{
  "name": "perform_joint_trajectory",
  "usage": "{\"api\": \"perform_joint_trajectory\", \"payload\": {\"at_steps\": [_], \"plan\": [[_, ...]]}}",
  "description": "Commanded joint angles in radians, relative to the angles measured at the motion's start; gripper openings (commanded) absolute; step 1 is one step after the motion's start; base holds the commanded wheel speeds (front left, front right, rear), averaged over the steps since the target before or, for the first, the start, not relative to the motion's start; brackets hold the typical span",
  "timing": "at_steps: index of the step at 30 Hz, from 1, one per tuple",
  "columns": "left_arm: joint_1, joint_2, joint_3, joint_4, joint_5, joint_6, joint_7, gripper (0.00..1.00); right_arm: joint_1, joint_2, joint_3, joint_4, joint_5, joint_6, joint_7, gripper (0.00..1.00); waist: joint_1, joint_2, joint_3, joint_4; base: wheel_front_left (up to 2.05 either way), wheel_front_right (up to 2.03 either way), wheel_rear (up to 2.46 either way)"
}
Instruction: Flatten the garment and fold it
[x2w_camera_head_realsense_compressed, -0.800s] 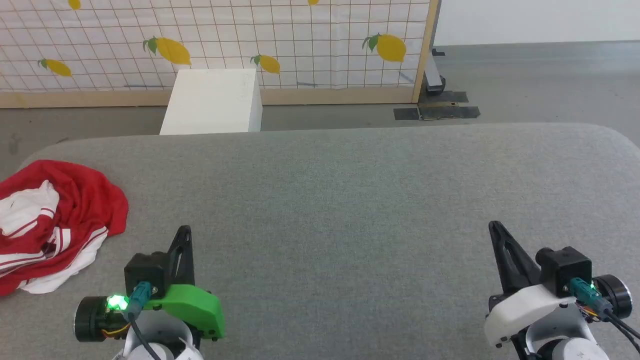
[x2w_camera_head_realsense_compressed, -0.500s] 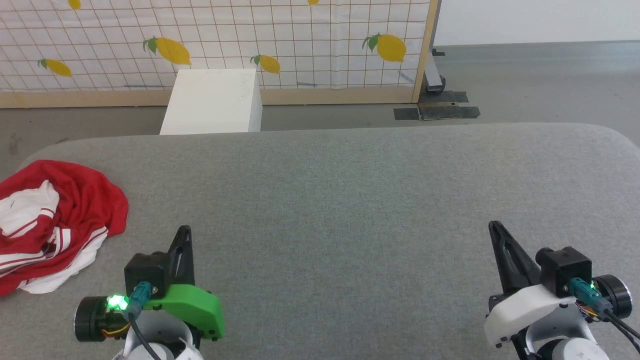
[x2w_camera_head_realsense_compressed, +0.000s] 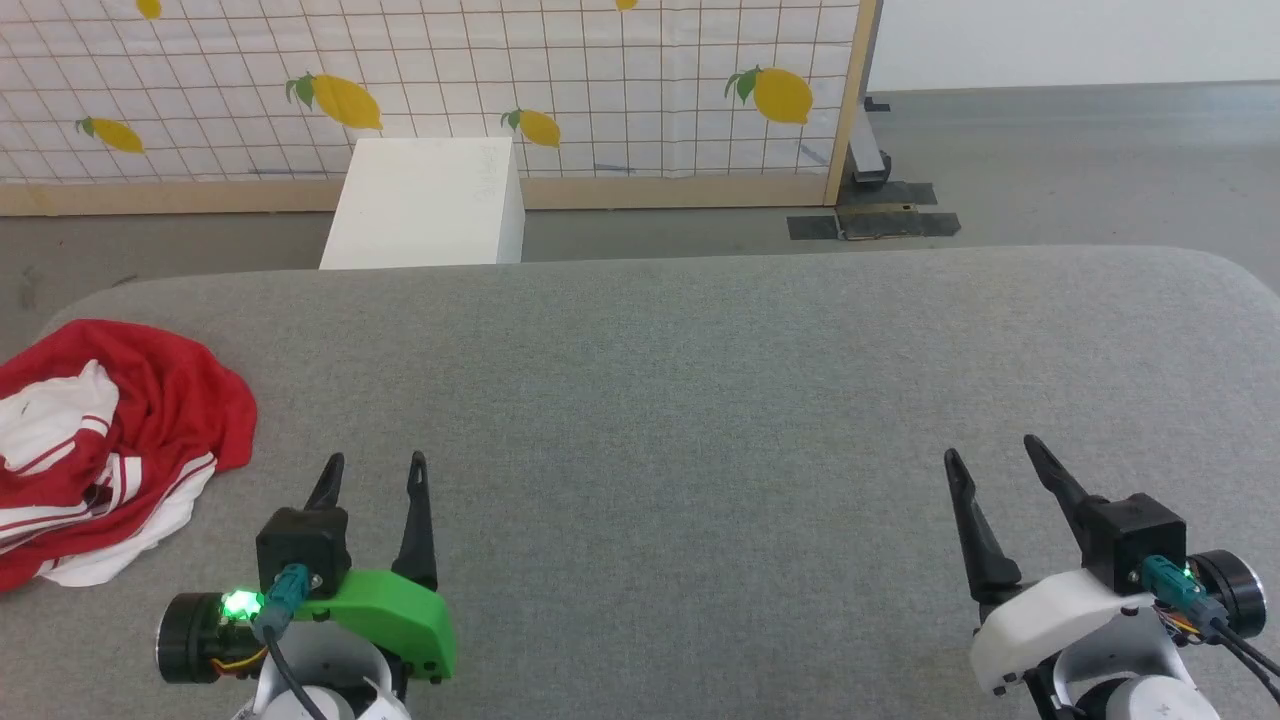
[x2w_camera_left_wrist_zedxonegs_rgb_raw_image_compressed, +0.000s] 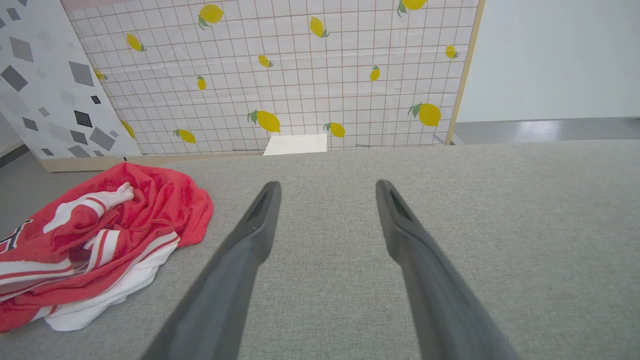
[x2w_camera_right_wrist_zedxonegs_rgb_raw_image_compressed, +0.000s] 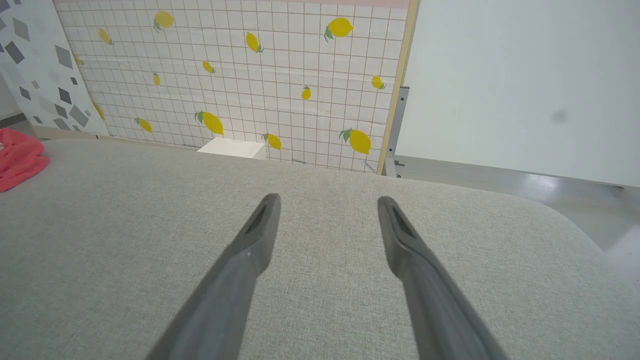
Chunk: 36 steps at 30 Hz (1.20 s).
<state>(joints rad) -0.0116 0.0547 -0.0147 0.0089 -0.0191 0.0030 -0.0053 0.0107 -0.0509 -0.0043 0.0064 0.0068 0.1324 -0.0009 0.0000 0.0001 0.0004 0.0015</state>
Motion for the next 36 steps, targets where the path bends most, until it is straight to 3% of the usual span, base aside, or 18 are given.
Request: {"api": "perform_joint_trajectory", "payload": {"at_steps": [1, 12, 36], "plan": [[-0.007, 0.0, -0.006, 0.006, -0.005, 0.009, -0.01, 1.0, 0.001, 0.0, -0.003, 0.001, 0.004, 0.0, -0.01, 1.0, 0.0, -0.0001, 0.0, 0.002, 0.0, 0.0, 0.0], [-0.018, 0.002, -0.018, 0.025, -0.019, 0.029, -0.033, 1.0, 0.005, 0.0, -0.007, 0.003, 0.008, 0.0, -0.027, 1.0, 0.0, -0.0001, -0.001, 0.044, 0.0, 0.0, 0.0], [-0.005, 0.012, -0.01, 0.028, -0.052, 0.08, -0.083, 1.0, 0.003, 0.0, 0.011, 0.012, 0.02, -0.001, -0.056, 1.0, 0.0, -0.0001, -0.002, 0.207, 0.0, 0.0, 0.0]]}}
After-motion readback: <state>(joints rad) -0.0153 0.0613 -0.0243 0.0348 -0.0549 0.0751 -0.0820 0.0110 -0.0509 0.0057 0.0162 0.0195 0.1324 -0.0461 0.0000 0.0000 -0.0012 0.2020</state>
